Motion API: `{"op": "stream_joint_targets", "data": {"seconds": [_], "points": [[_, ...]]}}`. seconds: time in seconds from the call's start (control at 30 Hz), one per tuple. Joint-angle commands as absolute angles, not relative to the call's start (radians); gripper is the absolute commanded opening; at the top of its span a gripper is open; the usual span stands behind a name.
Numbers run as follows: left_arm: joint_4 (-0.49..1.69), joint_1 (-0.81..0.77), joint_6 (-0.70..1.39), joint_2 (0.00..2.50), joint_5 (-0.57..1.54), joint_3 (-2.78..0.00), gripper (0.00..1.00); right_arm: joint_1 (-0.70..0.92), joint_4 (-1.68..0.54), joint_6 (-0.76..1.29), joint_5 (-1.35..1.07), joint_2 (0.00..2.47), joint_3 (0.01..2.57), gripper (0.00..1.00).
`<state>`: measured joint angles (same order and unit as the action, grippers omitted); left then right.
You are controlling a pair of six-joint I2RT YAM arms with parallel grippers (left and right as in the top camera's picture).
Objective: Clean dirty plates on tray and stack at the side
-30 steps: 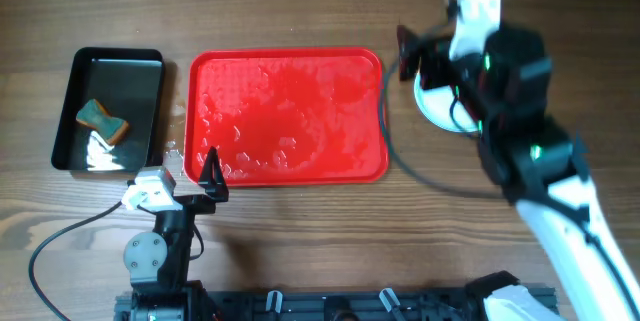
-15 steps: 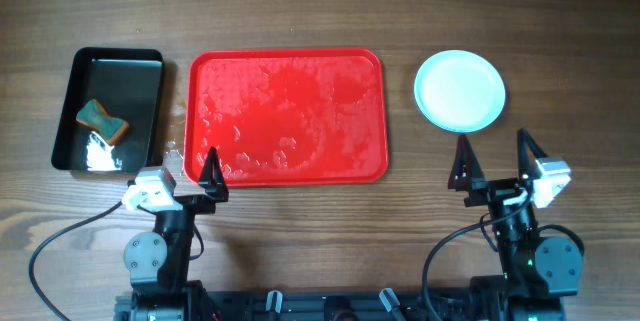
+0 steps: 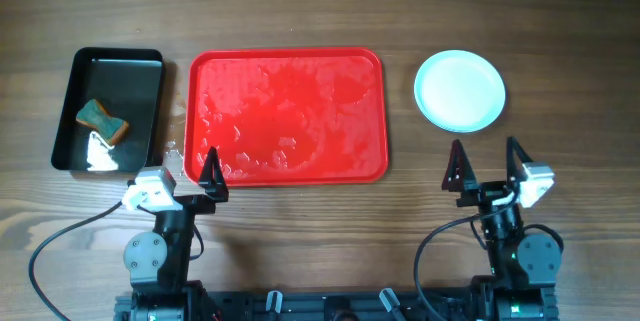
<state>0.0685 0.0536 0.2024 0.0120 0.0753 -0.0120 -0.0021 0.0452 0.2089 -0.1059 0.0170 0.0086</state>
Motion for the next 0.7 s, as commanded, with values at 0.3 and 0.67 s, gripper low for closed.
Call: {"op": "stream_joint_targets", "data": {"seconds": [0.3, 0.67], "points": [[0.073, 0.059, 0.186, 0.003, 0.065, -0.006, 1.0, -0.006, 0.0, -0.104, -0.06, 0.002, 0.005, 1.0], [0.073, 0.059, 0.186, 0.003, 0.065, -0.006, 1.0, -0.006, 0.0, -0.104, -0.06, 0.004, 0.005, 1.0]]}}
